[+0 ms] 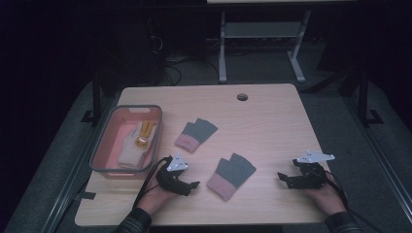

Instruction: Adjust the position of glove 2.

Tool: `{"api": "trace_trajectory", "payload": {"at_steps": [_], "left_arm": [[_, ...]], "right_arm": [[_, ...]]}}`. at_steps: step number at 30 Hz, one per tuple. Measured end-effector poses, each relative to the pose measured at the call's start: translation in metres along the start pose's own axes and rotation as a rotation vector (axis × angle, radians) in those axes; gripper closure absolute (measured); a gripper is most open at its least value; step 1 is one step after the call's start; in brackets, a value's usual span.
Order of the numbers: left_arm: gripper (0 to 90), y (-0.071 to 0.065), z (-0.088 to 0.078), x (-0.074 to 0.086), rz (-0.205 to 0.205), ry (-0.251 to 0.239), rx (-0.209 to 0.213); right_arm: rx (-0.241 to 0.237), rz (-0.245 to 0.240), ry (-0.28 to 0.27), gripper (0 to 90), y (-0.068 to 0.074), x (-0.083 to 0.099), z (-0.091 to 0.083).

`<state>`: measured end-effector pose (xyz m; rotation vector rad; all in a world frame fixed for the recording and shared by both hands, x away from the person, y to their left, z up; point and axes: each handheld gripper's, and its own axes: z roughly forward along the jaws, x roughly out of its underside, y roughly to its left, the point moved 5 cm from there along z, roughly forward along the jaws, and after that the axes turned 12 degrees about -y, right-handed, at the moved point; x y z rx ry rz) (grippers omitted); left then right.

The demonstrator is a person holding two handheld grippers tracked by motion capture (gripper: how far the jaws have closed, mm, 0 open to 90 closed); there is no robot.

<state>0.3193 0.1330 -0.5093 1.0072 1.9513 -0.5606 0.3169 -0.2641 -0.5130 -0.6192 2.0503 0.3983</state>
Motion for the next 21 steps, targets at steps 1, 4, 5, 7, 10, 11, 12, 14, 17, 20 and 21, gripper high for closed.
{"api": "trace_trajectory", "payload": {"at_steps": [1,4,5,7,10,11,12,14,17,20,21], "left_arm": [[18.9,0.001,0.0,-0.001,0.0,0.012,-0.005],[21.1,0.003,-0.001,-0.005,-0.013,0.018,-0.015],[22.0,0.004,-0.001,-0.007,-0.027,0.016,-0.022],[23.7,0.006,0.0,-0.012,-0.052,0.019,-0.028],[26.2,0.008,0.001,-0.019,-0.073,0.025,-0.036],[28.8,0.009,0.001,-0.021,-0.075,0.023,-0.036],[29.0,0.01,0.001,-0.024,-0.079,0.016,-0.043],[31.2,0.013,0.001,-0.028,-0.095,0.02,-0.049],[34.5,0.017,0.001,-0.038,-0.106,0.003,-0.06],[37.7,0.022,0.004,-0.048,-0.125,-0.006,-0.076],[39.9,0.024,0.005,-0.051,-0.122,-0.007,-0.08]], "right_arm": [[0.006,-0.003,-0.001,15.4,-0.001,0.002,0.0],[0.019,-0.01,0.001,14.1,-0.004,0.003,0.001],[0.015,-0.005,0.003,14.1,-0.004,0.003,0.002],[0.011,-0.004,0.004,13.8,-0.004,0.003,0.002],[0.003,-0.004,0.007,13.0,-0.004,0.003,0.002],[0.002,-0.004,0.008,13.0,-0.004,0.003,0.002],[0.002,-0.004,0.008,13.0,-0.004,0.003,0.002],[0.003,-0.005,0.008,13.0,-0.004,0.003,0.002],[0.003,0.001,0.012,13.0,-0.003,0.003,0.002],[0.003,0.001,0.012,13.0,-0.003,0.003,0.002],[0.003,0.001,0.011,13.0,-0.003,0.003,0.002]]}}
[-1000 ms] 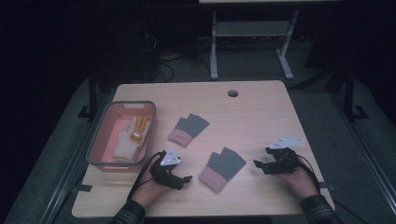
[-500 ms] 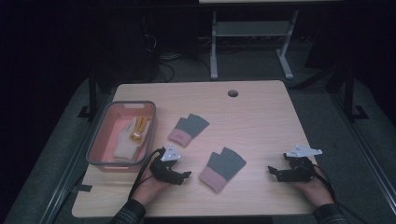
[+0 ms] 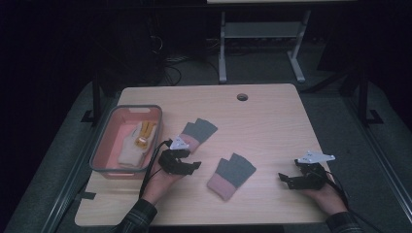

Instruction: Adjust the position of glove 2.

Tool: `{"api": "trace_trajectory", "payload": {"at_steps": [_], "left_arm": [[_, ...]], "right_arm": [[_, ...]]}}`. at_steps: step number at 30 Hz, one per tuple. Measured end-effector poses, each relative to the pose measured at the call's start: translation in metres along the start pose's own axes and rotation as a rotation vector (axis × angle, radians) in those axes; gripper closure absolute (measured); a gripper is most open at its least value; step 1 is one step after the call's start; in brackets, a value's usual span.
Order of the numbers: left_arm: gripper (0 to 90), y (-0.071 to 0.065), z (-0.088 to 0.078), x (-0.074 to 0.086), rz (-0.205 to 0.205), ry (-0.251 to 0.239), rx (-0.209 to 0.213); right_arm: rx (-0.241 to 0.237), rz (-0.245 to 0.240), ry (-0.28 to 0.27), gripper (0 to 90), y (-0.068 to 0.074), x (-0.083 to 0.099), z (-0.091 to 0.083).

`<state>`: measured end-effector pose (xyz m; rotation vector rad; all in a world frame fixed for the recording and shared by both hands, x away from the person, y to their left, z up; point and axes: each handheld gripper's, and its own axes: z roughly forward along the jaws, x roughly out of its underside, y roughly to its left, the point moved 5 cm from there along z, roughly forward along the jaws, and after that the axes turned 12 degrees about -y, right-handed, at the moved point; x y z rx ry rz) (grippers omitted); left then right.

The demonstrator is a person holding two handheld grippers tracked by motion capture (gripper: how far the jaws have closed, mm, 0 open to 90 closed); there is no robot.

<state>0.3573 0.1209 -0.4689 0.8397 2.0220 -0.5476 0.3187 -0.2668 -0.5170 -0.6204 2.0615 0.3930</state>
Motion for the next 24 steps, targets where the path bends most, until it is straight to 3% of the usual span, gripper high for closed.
{"api": "trace_trajectory", "payload": {"at_steps": [5,12,18,24], "left_arm": [[47.2,0.007,0.007,-0.016,-0.018,-0.015,-0.024],[50.4,0.019,0.021,-0.035,-0.031,-0.023,-0.076],[50.4,0.033,0.036,-0.044,-0.053,-0.008,-0.11],[50.5,0.047,0.05,-0.047,-0.033,0.03,-0.15]], "right_arm": [[0.0,0.0,0.0,13.0,0.0,0.0,0.0],[0.0,0.0,0.0,13.0,0.0,0.0,0.0],[0.001,0.001,0.0,13.0,0.0,0.0,0.0],[0.007,0.001,-0.001,13.0,-0.001,0.0,0.0]]}}
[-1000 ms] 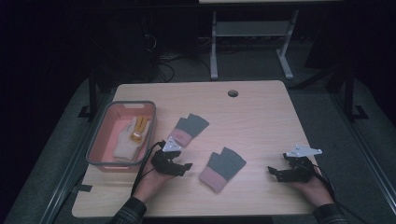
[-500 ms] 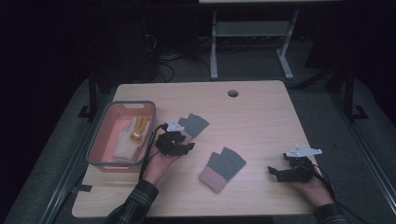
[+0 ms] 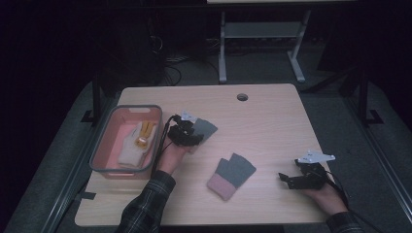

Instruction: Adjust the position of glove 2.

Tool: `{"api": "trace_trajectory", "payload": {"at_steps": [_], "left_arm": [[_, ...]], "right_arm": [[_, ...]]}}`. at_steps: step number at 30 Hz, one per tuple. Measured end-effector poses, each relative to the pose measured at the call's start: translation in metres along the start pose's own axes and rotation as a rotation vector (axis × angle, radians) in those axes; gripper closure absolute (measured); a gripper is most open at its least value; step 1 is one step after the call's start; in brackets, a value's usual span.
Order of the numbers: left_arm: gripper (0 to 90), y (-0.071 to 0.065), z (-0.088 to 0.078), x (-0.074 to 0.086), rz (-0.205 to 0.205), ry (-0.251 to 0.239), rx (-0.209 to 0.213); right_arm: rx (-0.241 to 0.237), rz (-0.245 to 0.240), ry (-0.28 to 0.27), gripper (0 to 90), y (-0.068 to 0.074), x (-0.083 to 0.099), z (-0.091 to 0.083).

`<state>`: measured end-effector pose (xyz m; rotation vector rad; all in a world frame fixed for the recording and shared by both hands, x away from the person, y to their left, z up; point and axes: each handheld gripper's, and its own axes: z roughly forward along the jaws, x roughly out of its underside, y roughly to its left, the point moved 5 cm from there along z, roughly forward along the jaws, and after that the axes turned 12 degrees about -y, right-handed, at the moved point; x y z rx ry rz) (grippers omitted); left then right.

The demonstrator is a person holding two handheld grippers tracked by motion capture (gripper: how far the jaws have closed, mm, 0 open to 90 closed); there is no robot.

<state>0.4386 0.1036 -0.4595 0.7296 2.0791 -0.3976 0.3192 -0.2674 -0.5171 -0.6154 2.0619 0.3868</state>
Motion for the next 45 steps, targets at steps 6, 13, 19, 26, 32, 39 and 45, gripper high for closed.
{"api": "trace_trajectory", "payload": {"at_steps": [6,13,19,26,32,39,45], "left_arm": [[50.5,0.01,0.018,0.002,-0.024,0.014,-0.021],[50.5,0.018,0.034,0.011,-0.033,0.055,-0.046],[54.9,0.023,0.04,0.018,-0.042,0.059,-0.055],[77.0,0.022,0.04,0.018,-0.036,0.06,-0.039],[84.7,0.022,0.036,0.016,-0.071,0.051,-0.011],[85.3,0.015,0.023,0.011,-0.111,0.041,0.047],[85.2,0.001,0.007,0.003,-0.099,0.029,0.102]], "right_arm": [[0.0,-0.005,-0.003,13.0,0.0,0.0,0.0],[0.002,-0.004,-0.003,13.0,-0.001,0.0,0.0],[0.002,-0.005,-0.003,13.0,-0.001,0.0,0.0],[0.003,-0.003,-0.003,13.0,-0.001,0.0,0.0],[0.003,-0.003,-0.002,13.0,-0.001,0.0,0.0],[0.003,-0.004,-0.003,13.0,-0.001,0.0,0.0],[0.003,-0.004,-0.003,13.0,-0.001,0.0,0.0]]}}
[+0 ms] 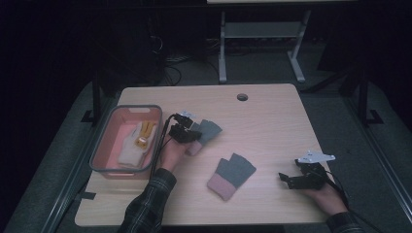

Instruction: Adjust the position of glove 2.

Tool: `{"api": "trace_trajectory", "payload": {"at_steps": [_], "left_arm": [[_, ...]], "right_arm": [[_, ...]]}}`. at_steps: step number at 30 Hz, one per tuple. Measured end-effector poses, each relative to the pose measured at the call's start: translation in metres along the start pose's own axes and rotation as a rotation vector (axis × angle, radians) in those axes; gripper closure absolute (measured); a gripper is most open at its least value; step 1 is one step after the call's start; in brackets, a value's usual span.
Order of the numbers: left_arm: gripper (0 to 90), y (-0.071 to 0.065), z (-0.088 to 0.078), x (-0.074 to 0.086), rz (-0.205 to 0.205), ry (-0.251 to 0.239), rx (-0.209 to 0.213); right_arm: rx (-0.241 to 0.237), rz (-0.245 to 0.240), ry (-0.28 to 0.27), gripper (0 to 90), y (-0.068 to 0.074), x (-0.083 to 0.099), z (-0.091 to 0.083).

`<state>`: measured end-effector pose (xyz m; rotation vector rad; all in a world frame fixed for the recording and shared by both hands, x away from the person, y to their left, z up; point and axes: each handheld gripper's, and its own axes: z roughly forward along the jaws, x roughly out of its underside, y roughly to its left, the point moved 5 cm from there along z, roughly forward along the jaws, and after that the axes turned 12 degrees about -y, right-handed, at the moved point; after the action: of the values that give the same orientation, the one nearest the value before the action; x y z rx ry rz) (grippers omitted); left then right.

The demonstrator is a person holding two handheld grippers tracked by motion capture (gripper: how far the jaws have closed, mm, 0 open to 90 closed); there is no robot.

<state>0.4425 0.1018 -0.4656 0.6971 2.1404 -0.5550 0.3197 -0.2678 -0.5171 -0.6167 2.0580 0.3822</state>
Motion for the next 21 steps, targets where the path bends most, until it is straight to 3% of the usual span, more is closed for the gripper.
{"api": "trace_trajectory", "payload": {"at_steps": [14,21], "left_arm": [[85.2,-0.049,-0.027,0.006,0.034,0.001,0.108],[85.2,-0.079,-0.037,0.01,0.046,0.006,0.141]], "right_arm": [[0.0,0.0,0.0,13.0,0.0,0.0,0.0],[0.0,0.001,0.0,13.0,0.0,0.0,0.0]]}}
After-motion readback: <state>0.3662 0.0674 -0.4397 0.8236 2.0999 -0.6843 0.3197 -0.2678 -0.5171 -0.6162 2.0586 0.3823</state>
